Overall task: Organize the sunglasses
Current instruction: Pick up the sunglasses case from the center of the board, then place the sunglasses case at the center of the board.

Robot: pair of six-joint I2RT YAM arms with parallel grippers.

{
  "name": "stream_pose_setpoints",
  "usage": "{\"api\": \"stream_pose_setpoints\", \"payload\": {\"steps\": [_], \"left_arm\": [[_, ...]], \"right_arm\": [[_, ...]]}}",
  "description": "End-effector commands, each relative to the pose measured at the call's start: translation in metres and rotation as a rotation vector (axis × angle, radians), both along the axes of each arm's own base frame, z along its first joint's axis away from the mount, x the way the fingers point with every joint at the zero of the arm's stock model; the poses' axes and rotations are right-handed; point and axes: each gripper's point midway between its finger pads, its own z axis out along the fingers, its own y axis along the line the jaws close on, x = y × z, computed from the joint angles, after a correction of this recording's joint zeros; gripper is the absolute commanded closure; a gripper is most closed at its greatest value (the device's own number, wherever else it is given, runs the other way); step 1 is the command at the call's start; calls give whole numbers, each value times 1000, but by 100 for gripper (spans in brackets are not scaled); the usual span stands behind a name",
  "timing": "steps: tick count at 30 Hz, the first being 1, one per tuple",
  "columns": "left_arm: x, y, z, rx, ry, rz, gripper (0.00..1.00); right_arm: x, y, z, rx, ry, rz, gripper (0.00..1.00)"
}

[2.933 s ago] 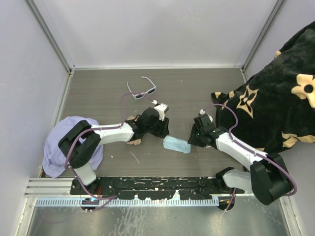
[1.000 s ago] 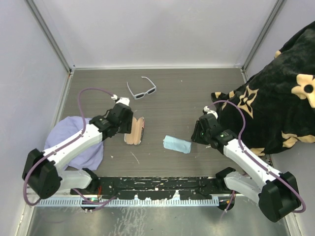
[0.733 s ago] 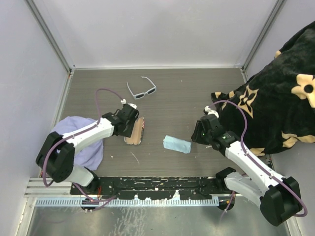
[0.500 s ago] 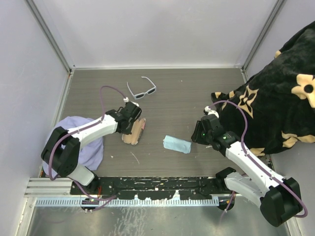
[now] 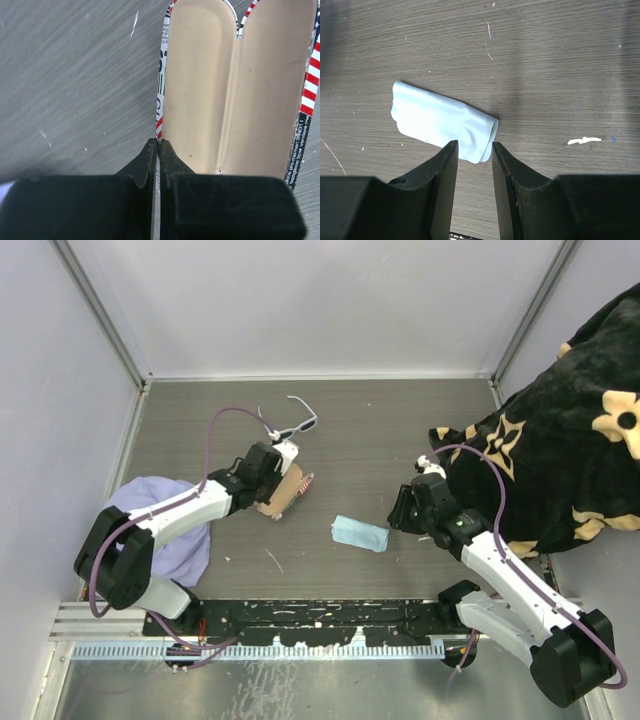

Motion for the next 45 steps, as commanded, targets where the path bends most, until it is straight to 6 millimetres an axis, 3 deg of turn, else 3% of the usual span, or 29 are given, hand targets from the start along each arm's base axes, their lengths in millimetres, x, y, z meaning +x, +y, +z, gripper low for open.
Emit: {"api": "stream_pose_setpoints", "payload": {"steps": [1,11,20,29,40,41,43,45], "left_arm": [[34,-39,49,-46,-237,-292,100],[31,-83,46,40,-383,-807,100],[29,-97,23,154,-471,-1142,100],[42,-88,18,180,-406,-1148,100],[64,-66,16,139,-377,-1006,100],[64,-67,15,136,-378,-1010,99],[64,-68,15,132,-388,-1010,85],[63,-67,14,134,-388,-1009,79]], "right_arm": [[8,8,23,46,-70,20,61],[6,13,29,75,-80,39,61],[5,15,30,85,-81,45,61],[4,13,28,76,-73,43,61],[6,13,28,69,-72,51,61],[6,13,28,68,-71,51,61],[6,13,28,67,-70,51,61],[5,13,27,68,-67,51,61]]}}
